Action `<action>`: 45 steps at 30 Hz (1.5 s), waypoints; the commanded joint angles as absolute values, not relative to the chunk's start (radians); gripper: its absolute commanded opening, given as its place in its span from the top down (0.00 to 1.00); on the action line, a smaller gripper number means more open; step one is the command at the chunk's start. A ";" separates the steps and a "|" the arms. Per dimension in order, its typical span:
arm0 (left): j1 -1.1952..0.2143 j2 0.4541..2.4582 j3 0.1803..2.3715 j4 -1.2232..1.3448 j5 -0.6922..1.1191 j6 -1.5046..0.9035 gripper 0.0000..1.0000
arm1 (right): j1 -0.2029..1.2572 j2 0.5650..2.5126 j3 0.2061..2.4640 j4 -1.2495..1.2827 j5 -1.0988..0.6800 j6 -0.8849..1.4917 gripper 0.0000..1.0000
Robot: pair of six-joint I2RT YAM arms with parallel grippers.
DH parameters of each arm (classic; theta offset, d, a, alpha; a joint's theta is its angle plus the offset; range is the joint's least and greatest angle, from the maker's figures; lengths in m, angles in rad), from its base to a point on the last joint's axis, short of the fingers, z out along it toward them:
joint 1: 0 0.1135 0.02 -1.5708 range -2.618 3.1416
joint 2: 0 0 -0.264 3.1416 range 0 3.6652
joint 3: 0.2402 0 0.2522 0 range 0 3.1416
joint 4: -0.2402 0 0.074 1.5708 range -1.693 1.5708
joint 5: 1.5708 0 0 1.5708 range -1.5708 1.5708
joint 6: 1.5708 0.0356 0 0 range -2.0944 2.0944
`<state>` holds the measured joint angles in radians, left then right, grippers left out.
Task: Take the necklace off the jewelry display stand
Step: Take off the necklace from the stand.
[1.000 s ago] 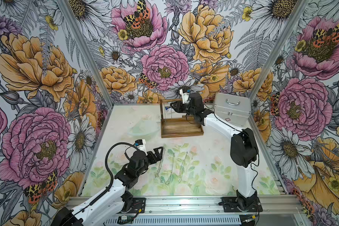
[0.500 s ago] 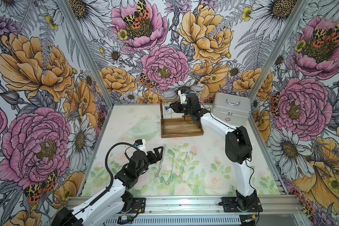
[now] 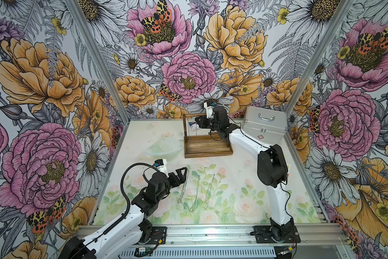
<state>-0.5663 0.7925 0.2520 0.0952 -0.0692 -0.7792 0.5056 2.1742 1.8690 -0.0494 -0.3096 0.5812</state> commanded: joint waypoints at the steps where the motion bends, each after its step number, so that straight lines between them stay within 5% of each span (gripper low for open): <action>1: -0.556 0.798 0.241 0.120 -0.049 -0.781 0.02 | 0.514 2.178 1.903 -0.049 -0.292 0.555 0.88; 13: -0.555 0.806 0.243 0.126 -0.043 -0.781 0.01 | 0.518 2.127 1.861 -0.051 -0.252 0.520 1.00; 45: -0.552 0.844 0.253 0.137 -0.031 -0.778 0.01 | 0.414 1.884 1.589 -0.017 -0.180 0.504 1.00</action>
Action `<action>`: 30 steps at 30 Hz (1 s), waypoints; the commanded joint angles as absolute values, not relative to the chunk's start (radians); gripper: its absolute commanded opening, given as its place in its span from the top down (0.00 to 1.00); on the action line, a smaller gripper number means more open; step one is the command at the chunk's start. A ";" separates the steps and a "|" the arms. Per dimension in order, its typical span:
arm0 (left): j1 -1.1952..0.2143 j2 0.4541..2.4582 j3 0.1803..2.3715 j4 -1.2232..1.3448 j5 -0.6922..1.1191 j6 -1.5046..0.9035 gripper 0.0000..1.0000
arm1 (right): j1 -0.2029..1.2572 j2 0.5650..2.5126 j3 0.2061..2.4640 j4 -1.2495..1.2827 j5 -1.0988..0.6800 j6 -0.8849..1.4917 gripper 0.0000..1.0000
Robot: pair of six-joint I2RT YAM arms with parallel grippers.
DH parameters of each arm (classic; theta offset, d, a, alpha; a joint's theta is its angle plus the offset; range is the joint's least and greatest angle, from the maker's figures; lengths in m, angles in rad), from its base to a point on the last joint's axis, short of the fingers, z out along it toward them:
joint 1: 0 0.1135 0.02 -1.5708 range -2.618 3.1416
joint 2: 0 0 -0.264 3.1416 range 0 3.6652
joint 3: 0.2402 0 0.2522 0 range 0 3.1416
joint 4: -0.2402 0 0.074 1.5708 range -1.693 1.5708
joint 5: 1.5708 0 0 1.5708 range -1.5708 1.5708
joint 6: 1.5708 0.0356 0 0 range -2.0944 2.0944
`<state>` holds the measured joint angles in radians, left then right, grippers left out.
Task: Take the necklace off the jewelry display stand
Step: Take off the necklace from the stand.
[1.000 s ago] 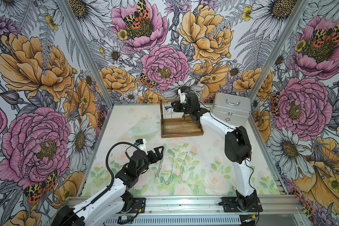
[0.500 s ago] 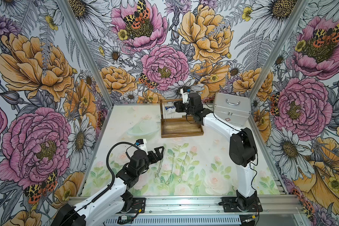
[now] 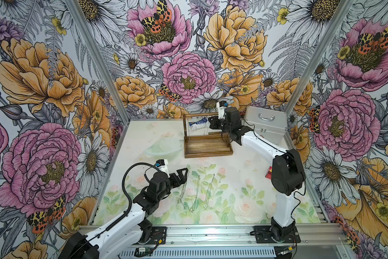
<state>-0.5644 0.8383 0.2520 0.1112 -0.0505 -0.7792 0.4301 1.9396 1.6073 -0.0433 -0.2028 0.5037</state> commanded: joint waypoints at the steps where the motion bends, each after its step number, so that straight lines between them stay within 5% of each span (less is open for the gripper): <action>1: -0.551 0.844 0.253 0.137 -0.030 -0.778 0.01 | 0.408 1.876 1.584 -0.015 -0.179 0.505 1.00; 30: -0.545 0.854 0.254 0.143 -0.026 -0.782 0.01 | 0.229 1.732 1.460 -0.021 -0.156 0.561 1.00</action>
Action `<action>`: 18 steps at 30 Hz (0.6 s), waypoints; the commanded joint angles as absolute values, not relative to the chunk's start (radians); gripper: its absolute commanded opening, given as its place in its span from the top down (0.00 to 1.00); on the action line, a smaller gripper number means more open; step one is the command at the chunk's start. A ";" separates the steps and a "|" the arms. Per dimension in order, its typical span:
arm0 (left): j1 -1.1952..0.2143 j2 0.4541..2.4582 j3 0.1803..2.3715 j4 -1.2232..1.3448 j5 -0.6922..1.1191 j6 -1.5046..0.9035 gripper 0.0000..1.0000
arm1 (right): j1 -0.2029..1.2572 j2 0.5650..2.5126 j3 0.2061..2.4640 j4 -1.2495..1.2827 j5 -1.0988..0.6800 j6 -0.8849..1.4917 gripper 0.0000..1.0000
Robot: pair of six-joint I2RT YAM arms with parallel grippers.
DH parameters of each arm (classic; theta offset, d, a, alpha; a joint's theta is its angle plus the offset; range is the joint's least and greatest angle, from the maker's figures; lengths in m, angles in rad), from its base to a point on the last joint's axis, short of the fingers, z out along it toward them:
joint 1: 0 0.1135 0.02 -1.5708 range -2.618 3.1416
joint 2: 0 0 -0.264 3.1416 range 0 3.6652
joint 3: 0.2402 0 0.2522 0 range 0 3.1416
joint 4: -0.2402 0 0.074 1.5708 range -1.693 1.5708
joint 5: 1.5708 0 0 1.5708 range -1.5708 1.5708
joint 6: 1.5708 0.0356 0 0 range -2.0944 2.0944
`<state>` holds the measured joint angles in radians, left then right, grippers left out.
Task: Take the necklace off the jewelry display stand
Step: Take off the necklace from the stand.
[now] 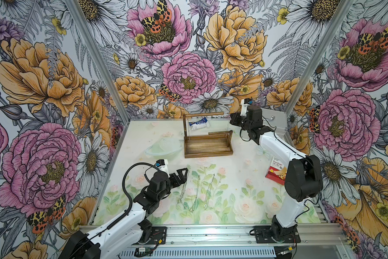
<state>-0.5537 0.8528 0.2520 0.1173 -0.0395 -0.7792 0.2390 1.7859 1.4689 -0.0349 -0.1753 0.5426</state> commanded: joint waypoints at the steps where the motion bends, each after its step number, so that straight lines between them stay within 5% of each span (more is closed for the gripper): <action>1: -0.544 0.854 0.254 0.143 -0.025 -0.782 0.01 | 0.226 1.717 1.453 -0.021 -0.152 0.560 1.00; 18: -0.541 0.833 0.247 0.135 -0.024 -0.787 0.01 | 0.220 1.348 1.291 -0.041 -0.147 0.550 1.00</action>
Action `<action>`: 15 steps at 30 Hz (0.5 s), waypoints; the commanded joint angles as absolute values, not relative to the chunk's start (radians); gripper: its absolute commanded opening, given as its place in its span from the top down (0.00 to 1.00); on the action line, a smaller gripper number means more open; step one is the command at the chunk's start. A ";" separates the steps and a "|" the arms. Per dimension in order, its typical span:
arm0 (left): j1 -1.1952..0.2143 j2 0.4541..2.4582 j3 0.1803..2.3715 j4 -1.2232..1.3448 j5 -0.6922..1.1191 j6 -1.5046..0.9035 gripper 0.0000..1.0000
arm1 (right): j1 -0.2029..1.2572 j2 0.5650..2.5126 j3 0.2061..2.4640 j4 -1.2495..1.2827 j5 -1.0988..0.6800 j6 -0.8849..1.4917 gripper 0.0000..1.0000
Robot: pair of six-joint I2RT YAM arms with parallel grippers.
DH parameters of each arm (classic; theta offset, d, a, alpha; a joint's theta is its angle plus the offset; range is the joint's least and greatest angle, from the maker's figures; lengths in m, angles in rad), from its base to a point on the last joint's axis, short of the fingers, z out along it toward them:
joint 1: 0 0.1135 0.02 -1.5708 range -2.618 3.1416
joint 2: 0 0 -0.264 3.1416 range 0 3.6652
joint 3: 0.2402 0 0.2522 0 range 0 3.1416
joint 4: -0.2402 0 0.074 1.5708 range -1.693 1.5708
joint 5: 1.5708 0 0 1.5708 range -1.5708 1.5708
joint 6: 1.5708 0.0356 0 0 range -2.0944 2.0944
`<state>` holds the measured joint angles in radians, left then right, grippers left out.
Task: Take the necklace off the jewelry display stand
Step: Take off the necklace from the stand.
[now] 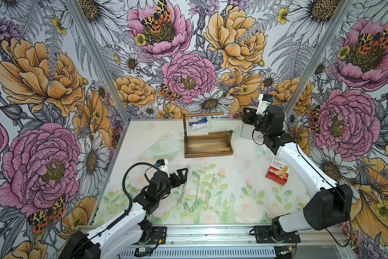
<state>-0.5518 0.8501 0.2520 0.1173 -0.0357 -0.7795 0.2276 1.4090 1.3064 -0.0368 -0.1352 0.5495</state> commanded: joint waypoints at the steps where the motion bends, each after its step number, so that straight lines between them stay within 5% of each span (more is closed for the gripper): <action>1: -0.540 0.831 0.245 0.135 -0.023 -0.787 0.01 | 0.221 1.325 1.286 -0.054 -0.164 0.551 1.00; 15: -0.534 0.812 0.257 0.112 0.003 -0.785 0.01 | 0.225 1.088 1.295 -0.418 -0.383 0.489 1.00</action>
<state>-0.5446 0.8322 0.2520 0.1162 -0.0238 -0.7834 0.2276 1.1267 1.2957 -0.3023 -0.3134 0.5255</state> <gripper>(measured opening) 0.986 0.047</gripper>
